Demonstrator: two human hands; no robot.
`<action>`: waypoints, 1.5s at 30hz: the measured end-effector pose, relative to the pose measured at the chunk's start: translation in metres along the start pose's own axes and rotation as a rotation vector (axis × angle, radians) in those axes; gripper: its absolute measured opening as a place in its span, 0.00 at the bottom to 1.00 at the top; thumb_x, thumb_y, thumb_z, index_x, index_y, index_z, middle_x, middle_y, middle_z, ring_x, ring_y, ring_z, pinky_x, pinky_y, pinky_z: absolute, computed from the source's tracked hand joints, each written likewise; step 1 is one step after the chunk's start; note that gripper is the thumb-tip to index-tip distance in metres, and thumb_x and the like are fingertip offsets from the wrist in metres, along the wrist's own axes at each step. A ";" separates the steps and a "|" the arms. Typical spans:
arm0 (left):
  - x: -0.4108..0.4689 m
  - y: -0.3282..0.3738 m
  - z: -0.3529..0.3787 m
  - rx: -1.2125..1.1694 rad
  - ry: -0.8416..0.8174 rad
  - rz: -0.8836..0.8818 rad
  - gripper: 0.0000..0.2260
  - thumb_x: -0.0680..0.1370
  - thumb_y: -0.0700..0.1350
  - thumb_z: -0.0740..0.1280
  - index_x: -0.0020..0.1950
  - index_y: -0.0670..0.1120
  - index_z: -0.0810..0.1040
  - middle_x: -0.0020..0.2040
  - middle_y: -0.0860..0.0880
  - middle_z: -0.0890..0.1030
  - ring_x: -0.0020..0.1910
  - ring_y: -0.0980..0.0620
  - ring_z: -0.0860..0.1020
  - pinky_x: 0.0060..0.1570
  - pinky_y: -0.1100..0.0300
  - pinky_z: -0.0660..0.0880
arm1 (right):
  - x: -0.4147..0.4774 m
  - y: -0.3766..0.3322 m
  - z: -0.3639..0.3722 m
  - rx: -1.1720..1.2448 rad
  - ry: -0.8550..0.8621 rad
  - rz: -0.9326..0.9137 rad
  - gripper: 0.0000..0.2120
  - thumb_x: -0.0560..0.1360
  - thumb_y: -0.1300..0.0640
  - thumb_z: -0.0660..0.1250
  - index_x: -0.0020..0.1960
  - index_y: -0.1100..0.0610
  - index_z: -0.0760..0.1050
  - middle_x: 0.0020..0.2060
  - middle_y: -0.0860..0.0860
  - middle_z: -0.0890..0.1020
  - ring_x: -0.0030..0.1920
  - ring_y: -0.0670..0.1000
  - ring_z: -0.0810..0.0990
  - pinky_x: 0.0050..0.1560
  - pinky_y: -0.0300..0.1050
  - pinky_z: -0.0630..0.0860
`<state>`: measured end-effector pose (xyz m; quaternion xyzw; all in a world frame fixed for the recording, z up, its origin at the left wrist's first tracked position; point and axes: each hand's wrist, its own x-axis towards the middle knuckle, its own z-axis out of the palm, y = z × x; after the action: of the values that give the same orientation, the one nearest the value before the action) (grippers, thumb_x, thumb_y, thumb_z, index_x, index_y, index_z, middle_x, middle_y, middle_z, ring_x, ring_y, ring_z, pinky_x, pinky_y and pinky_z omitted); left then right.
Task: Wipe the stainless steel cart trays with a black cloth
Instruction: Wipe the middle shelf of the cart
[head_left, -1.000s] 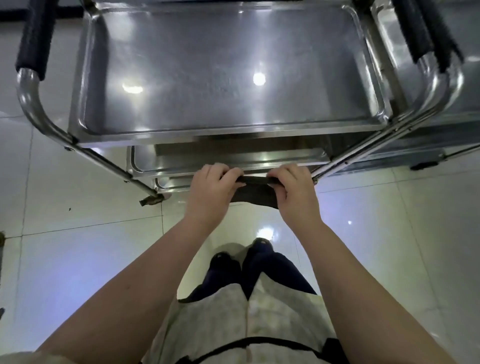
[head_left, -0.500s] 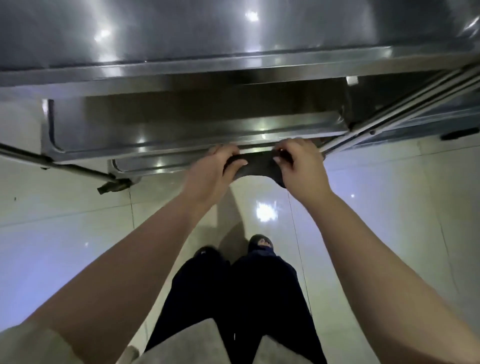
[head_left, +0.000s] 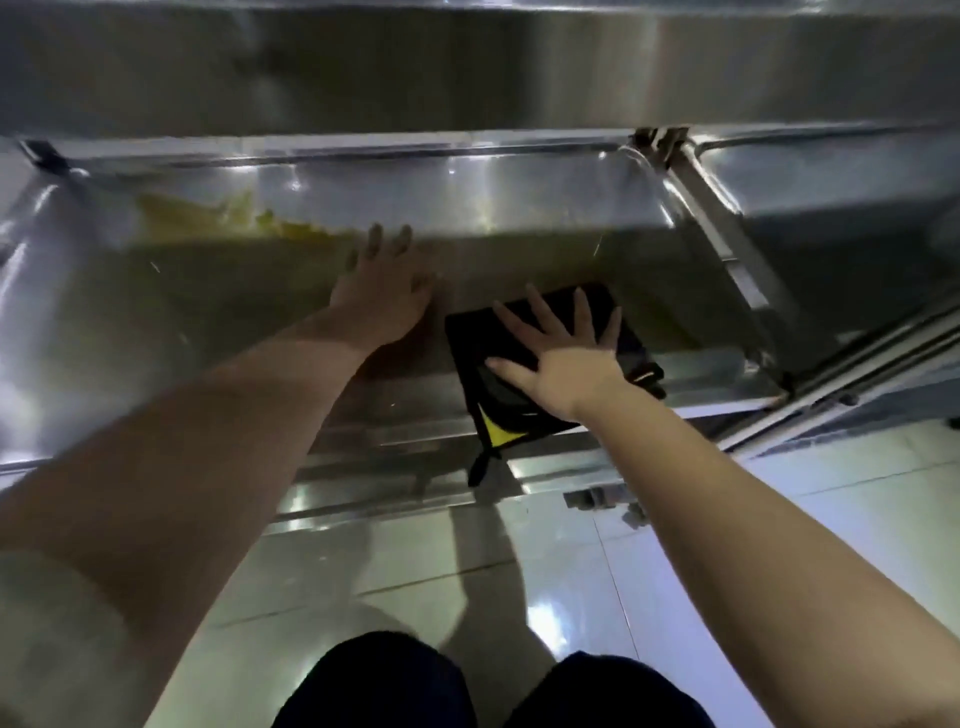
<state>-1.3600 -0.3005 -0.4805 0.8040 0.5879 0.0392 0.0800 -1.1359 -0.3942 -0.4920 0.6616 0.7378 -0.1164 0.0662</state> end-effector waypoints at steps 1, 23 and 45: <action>0.003 -0.007 0.003 0.009 0.000 -0.018 0.25 0.84 0.56 0.51 0.81 0.55 0.52 0.81 0.49 0.49 0.79 0.42 0.44 0.75 0.38 0.46 | 0.002 -0.001 0.001 -0.012 -0.011 0.010 0.33 0.72 0.24 0.42 0.74 0.29 0.37 0.78 0.40 0.38 0.76 0.63 0.33 0.68 0.73 0.32; 0.029 -0.026 0.029 0.096 -0.039 -0.079 0.25 0.82 0.62 0.43 0.79 0.63 0.43 0.81 0.53 0.43 0.79 0.47 0.41 0.74 0.39 0.38 | 0.163 0.000 -0.034 0.036 0.094 0.147 0.34 0.72 0.24 0.41 0.76 0.32 0.40 0.79 0.46 0.41 0.76 0.68 0.37 0.65 0.79 0.35; 0.022 -0.029 0.026 0.076 -0.030 -0.068 0.24 0.82 0.63 0.43 0.78 0.65 0.45 0.81 0.55 0.43 0.79 0.48 0.43 0.74 0.38 0.39 | 0.007 0.005 0.016 0.022 0.156 0.176 0.35 0.68 0.22 0.39 0.73 0.28 0.38 0.78 0.39 0.42 0.77 0.63 0.40 0.69 0.72 0.37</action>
<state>-1.3767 -0.2725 -0.5120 0.7865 0.6147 0.0022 0.0593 -1.1327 -0.3912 -0.5093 0.7315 0.6785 -0.0664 0.0112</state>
